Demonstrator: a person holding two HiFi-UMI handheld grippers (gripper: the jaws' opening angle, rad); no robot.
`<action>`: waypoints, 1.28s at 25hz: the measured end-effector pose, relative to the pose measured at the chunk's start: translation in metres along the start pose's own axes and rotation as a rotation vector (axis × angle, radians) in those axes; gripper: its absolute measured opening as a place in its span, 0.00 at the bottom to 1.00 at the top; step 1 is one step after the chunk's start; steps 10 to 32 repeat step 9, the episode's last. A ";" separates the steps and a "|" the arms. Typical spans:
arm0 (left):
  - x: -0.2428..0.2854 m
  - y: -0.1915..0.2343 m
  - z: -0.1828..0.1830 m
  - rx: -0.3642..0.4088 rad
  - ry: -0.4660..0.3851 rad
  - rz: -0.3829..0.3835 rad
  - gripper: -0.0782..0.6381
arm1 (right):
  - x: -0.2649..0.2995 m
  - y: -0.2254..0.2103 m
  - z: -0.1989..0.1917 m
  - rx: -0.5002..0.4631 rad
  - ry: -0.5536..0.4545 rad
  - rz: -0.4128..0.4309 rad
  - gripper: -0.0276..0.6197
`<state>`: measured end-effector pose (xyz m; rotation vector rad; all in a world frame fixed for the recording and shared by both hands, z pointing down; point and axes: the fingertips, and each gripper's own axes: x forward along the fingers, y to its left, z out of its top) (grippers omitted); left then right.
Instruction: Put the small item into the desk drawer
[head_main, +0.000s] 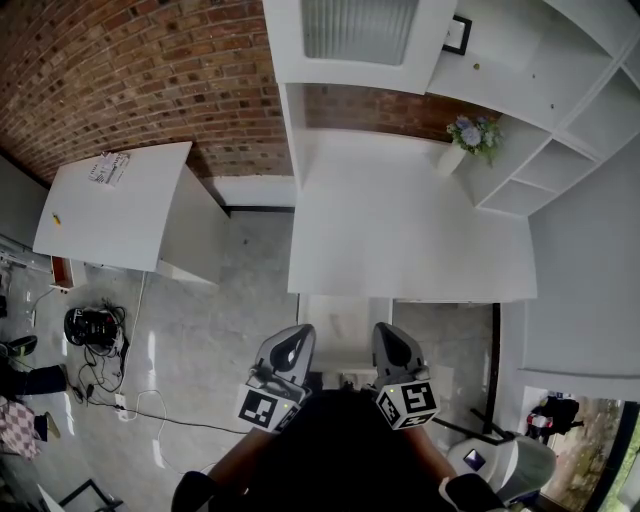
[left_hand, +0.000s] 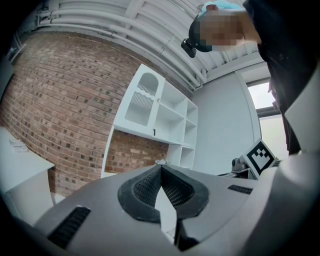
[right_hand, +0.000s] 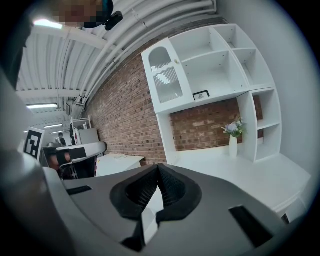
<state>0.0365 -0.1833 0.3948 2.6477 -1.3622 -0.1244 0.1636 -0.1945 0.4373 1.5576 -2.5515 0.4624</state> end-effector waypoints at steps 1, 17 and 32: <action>0.000 0.001 0.000 -0.005 0.000 0.002 0.14 | 0.000 0.000 0.000 -0.001 0.000 0.001 0.06; 0.003 0.000 -0.002 -0.024 -0.001 0.007 0.14 | 0.002 -0.005 -0.003 0.000 0.014 -0.004 0.06; 0.003 0.000 -0.002 -0.024 -0.001 0.007 0.14 | 0.002 -0.005 -0.003 0.000 0.014 -0.004 0.06</action>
